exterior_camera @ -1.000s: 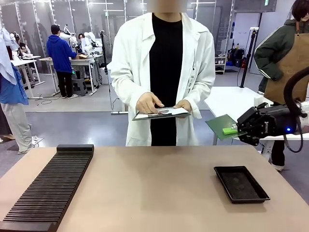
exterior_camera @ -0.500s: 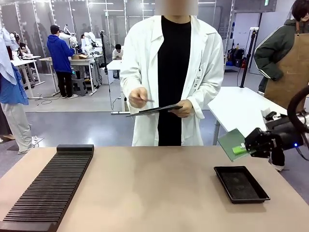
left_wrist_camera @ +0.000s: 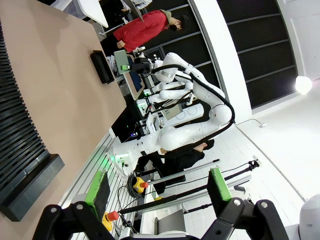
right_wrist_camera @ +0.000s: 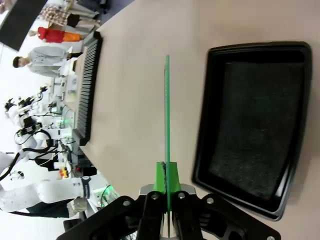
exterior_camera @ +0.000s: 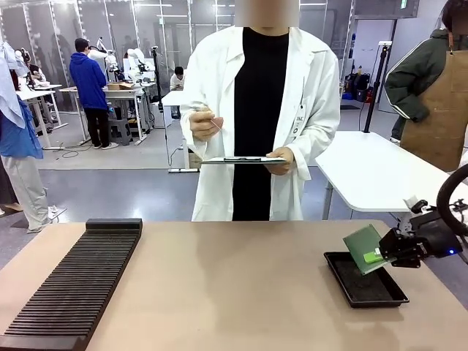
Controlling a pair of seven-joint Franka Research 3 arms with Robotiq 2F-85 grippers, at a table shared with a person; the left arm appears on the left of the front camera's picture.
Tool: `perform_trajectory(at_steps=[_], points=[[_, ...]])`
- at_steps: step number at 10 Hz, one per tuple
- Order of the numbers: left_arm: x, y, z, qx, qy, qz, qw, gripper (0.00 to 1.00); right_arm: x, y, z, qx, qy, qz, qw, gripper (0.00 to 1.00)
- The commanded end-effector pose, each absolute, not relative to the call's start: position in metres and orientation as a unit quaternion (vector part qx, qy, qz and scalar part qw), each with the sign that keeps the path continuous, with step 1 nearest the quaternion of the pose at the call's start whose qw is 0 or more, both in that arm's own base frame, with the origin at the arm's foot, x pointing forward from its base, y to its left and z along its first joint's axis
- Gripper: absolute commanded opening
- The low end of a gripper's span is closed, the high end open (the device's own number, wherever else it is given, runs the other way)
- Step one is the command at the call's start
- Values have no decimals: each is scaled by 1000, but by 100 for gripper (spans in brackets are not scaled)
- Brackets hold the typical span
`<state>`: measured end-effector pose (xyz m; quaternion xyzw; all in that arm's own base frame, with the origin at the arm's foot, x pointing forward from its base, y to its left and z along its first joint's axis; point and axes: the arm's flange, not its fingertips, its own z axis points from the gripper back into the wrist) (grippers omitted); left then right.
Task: Inspect the PCB.
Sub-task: Place the Blank PCB in the ESD tray.
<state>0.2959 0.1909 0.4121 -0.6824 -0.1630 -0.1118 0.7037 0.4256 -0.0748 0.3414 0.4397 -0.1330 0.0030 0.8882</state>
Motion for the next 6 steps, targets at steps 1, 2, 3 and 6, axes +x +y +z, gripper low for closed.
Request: perform_trajectory(at_steps=[1, 2, 3, 6], points=[[295, 189, 418, -682, -157, -107, 706, 100, 430, -67, 328, 415, -140, 3, 899, 3], [295, 189, 418, -682, -157, -107, 706, 100, 432, -66, 322, 417, -133, -5, 899, 3], [295, 189, 418, -682, -157, -107, 706, 100, 435, -64, 318, 403, -128, -9, 906, 3], [295, 189, 418, -682, -157, -107, 706, 100, 440, -60, 301, 387, -116, -17, 915, 3]])
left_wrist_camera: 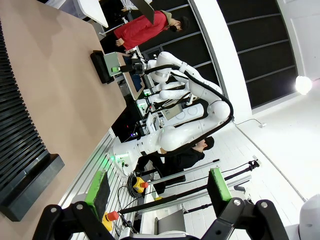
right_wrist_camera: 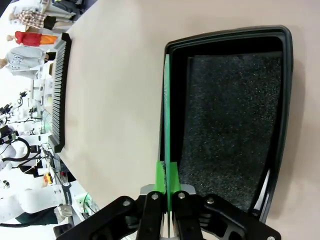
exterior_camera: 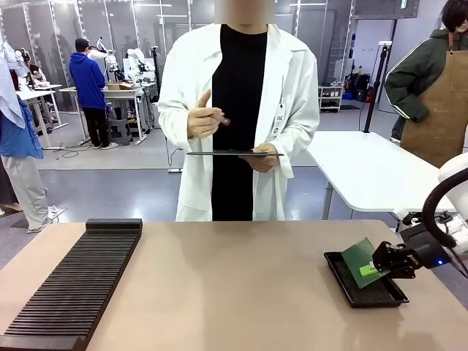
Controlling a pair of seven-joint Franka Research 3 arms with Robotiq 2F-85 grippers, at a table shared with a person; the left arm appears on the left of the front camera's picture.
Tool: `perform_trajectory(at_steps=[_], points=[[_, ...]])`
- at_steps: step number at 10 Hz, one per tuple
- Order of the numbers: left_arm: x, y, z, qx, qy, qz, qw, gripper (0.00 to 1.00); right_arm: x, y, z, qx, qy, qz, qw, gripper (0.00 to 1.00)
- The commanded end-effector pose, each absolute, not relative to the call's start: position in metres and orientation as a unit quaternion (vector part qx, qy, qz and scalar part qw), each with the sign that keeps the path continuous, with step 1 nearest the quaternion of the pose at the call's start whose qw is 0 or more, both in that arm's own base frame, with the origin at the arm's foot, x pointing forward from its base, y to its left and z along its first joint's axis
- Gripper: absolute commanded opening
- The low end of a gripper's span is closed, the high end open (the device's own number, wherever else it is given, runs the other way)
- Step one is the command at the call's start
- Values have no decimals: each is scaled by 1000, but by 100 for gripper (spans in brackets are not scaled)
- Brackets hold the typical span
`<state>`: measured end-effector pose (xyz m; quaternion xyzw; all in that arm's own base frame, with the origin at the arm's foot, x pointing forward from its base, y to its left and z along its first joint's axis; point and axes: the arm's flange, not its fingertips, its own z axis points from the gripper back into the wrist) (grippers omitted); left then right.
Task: Inspect the PCB.
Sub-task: Place the Blank PCB in the ESD tray.
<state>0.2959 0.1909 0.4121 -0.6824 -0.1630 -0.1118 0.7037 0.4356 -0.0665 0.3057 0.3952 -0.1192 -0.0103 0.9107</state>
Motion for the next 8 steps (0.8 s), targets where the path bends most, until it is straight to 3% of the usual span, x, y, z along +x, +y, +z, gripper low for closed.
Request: perform_trajectory(at_steps=[1, 5, 8], points=[[295, 189, 418, -682, -157, -107, 706, 100, 441, -58, 296, 384, -108, -15, 917, 3], [295, 189, 418, -682, -157, -107, 706, 100, 444, -51, 286, 363, -115, -21, 924, 3], [295, 189, 418, -682, -157, -107, 706, 100, 441, -48, 292, 351, -129, -29, 927, 71]])
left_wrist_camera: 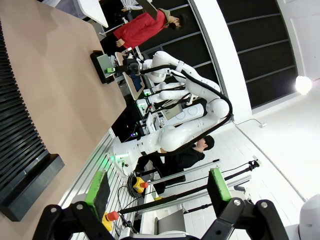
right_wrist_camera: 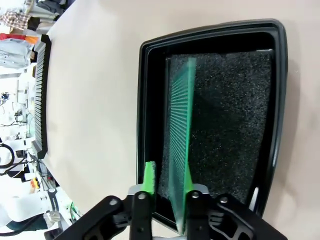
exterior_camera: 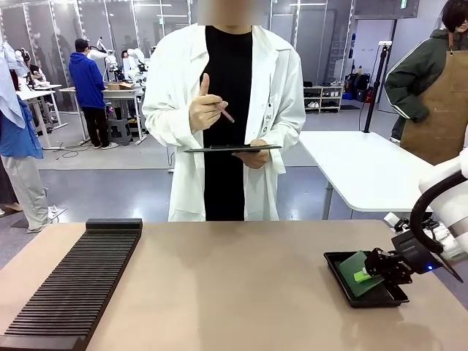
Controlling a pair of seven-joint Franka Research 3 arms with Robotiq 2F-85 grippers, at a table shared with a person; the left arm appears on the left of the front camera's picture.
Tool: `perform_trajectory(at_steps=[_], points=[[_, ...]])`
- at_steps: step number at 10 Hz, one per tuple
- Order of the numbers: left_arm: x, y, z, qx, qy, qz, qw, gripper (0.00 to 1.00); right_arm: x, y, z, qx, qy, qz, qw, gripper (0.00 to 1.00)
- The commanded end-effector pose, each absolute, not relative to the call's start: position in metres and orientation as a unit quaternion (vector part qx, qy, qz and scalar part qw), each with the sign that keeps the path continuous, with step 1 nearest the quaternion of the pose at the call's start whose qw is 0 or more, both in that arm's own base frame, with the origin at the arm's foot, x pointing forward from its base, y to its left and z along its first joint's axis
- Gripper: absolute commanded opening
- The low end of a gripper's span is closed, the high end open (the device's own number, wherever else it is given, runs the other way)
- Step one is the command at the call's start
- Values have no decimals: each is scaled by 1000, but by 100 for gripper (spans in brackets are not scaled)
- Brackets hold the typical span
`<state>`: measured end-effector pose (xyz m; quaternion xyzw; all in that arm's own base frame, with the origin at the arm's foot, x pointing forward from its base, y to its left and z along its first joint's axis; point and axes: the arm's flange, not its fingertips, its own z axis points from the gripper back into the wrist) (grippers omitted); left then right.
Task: Inspect the PCB.
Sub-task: Place the Blank PCB in the ESD tray.
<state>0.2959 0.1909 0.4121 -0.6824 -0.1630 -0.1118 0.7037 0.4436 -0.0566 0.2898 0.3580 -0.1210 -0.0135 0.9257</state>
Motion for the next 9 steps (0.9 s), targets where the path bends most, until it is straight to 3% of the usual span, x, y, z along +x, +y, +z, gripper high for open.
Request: perform_trajectory(at_steps=[1, 2, 4, 5, 6, 9], points=[[295, 189, 418, -682, -157, -107, 706, 100, 439, -47, 295, 344, -135, -31, 929, 90], [295, 189, 418, -682, -157, -107, 706, 100, 437, -45, 300, 331, -146, -32, 932, 100], [295, 189, 418, -682, -157, -107, 706, 100, 434, -45, 313, 307, -164, -36, 937, 100], [295, 189, 418, -682, -157, -107, 706, 100, 432, -45, 321, 292, -171, -36, 940, 89], [295, 189, 418, -682, -157, -107, 706, 100, 430, -46, 329, 283, -175, -39, 942, 98], [295, 189, 418, -682, -157, -107, 706, 100, 428, -48, 354, 266, -186, -42, 945, 100]])
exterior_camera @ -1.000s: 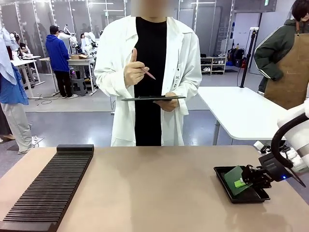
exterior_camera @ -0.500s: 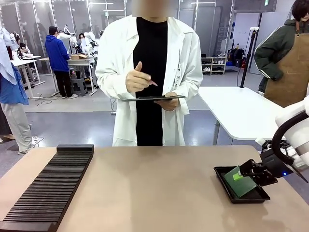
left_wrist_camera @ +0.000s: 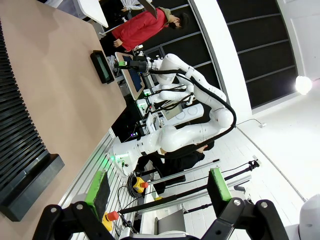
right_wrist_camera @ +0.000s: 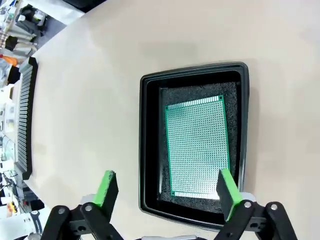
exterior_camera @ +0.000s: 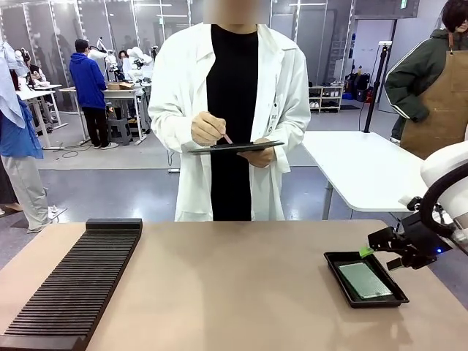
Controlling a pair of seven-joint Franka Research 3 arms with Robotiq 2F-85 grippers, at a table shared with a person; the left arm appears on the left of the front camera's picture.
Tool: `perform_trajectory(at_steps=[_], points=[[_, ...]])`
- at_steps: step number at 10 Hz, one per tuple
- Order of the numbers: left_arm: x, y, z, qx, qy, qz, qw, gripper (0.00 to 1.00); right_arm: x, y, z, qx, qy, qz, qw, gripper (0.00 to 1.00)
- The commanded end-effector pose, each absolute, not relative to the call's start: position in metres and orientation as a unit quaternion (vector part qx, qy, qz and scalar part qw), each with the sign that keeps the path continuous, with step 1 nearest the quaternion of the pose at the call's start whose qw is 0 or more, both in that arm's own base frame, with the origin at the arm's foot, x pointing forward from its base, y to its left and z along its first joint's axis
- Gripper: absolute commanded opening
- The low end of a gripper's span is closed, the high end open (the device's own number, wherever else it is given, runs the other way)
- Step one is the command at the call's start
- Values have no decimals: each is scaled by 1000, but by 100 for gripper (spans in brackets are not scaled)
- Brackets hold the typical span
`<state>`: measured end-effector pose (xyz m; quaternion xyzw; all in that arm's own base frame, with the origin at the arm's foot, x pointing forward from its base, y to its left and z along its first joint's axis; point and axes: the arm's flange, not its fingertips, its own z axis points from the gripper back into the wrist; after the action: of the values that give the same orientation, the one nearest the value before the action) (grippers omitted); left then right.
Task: Inspect the PCB.
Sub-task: Place the Blank PCB in the ESD tray.
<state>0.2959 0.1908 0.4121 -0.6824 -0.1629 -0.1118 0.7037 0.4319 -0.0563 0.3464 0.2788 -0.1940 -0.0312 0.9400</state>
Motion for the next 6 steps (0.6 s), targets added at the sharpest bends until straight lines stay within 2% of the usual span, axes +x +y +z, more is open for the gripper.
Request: perform_trajectory(at_steps=[1, 2, 3, 6], points=[[295, 189, 418, -682, -157, -107, 706, 100, 430, -48, 350, 271, -176, -45, 945, 100], [295, 189, 418, -682, -157, -107, 706, 100, 432, -48, 343, 273, -164, -54, 946, 100], [295, 189, 418, -682, -157, -107, 706, 100, 431, -55, 350, 277, -192, -33, 941, 100], [295, 189, 418, -682, -157, -107, 706, 100, 431, -55, 350, 277, -192, -33, 941, 100]])
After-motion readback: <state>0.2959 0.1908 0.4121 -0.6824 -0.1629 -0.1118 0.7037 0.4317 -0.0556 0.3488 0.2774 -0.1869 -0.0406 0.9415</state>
